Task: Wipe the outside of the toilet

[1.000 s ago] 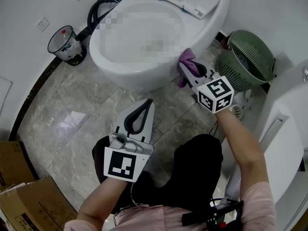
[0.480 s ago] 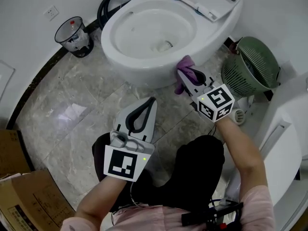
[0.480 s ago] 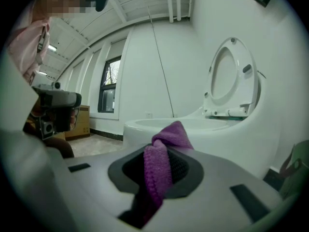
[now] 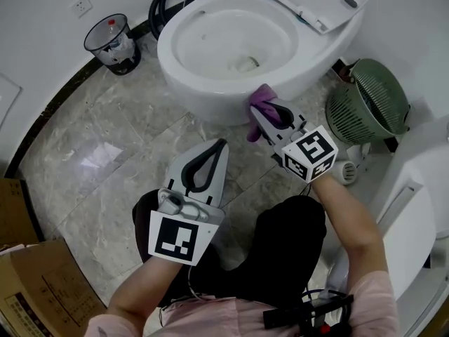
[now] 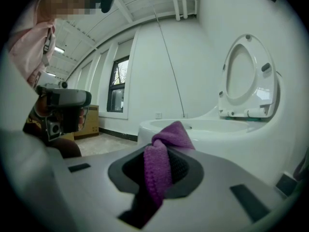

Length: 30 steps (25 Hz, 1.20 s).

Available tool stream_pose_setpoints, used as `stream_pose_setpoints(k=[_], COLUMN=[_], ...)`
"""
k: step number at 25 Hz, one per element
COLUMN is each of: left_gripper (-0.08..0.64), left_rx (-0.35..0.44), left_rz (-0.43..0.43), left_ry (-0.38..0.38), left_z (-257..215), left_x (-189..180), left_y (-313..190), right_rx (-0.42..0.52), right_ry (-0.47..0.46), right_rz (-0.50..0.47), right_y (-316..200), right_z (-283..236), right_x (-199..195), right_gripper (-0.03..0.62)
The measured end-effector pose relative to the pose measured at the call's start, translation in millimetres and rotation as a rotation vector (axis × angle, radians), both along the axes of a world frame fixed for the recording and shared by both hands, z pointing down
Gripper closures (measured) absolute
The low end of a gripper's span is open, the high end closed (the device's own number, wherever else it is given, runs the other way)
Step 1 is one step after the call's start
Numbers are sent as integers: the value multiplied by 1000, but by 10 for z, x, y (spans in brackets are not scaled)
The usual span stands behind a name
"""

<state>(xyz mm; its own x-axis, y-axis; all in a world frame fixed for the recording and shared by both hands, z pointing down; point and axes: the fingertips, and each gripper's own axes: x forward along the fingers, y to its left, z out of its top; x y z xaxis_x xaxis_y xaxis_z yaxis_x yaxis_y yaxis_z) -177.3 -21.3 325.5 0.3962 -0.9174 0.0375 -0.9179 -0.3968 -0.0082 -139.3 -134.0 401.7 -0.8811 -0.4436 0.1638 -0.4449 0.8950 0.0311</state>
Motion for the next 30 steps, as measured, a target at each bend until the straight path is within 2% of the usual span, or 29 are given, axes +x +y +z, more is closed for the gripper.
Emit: stream_pose_setpoints(k=[11,16,21,30], left_gripper=[551,551,551,551], left_rx=[-21,-34,-60,-50], left_rz=[-49,-84,-145,-135], left_ry=[6,-5,-37,-46], left_z=[102,141,262,220], left_x=[-296,-424,-609,-529], left_y=[147,224,317,278], right_rx=[9,29,80,144], right_ry=[19,10,-107,-225], right_rz=[-148,-263,-366,-378], right_y=[317,540,786,797], right_z=[32,-3,-340,-920], right_x=[-654,-1075,-1264,-1185], right_gripper=[534,532,532,531])
